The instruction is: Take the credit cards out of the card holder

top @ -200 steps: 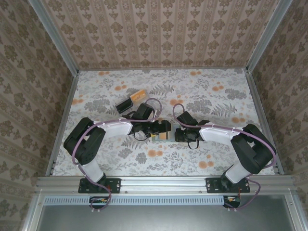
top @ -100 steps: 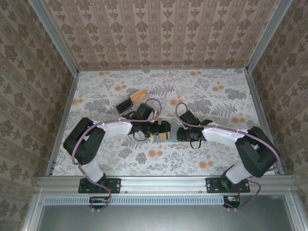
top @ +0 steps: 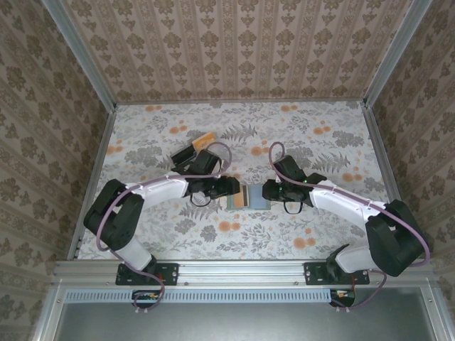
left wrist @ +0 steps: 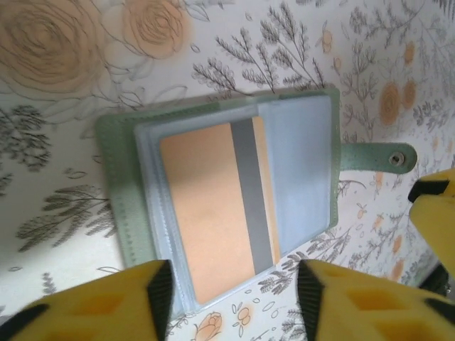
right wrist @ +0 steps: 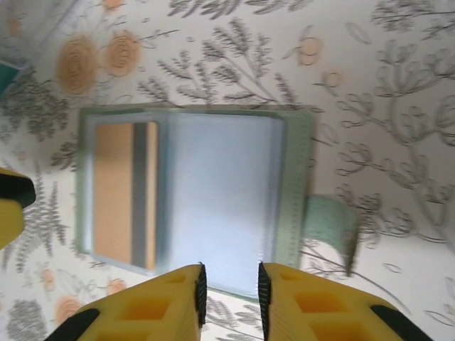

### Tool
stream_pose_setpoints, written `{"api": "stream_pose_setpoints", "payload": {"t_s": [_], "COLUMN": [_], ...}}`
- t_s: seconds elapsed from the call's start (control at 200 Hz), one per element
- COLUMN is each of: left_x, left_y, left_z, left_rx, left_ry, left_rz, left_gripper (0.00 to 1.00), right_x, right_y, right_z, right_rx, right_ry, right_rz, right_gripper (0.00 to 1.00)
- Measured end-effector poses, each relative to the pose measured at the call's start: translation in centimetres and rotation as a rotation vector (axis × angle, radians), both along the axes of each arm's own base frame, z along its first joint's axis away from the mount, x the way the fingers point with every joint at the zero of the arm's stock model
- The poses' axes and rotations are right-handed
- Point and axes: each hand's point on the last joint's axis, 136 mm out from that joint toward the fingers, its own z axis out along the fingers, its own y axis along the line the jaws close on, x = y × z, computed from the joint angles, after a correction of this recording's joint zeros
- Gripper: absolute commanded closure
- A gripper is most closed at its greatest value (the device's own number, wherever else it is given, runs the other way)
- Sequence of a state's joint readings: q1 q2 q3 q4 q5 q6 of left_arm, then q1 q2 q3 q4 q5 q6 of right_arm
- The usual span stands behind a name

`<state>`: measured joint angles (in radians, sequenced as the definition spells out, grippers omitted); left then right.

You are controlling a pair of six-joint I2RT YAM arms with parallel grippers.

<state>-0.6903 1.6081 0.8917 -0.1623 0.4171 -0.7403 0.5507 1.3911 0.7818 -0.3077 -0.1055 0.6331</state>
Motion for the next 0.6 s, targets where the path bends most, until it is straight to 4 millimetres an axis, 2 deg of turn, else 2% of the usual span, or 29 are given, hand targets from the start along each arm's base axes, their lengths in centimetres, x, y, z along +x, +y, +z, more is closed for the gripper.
{"api": "stream_pose_setpoints", "payload": {"t_s": [0.05,0.13,0.32,0.6], "left_x": [0.2,0.2,-0.1,-0.7], "left_y": [0.4,0.9,1.1,1.3], "left_z": [0.0,-0.5,-2.0,-4.7], "left_rx": [0.012,0.036,0.066,0.112], "left_ry": [-0.002,0.001,0.033,0.093], "left_rz": [0.013,0.015,0.010,0.002], "left_gripper": [0.82,1.00,1.00,1.00], "right_x": [0.2,0.5,0.7,0.8], "right_y": [0.8,1.9,3.8,5.2], "right_z": [-0.1,-0.5,-2.1,-3.9], "right_rx": [0.026,0.065,0.134,0.196], "right_ry": [0.006,0.028,0.093,0.155], "right_rz": [0.016,0.035,0.056,0.058], "right_gripper": [0.75,0.78,0.79,0.80]}}
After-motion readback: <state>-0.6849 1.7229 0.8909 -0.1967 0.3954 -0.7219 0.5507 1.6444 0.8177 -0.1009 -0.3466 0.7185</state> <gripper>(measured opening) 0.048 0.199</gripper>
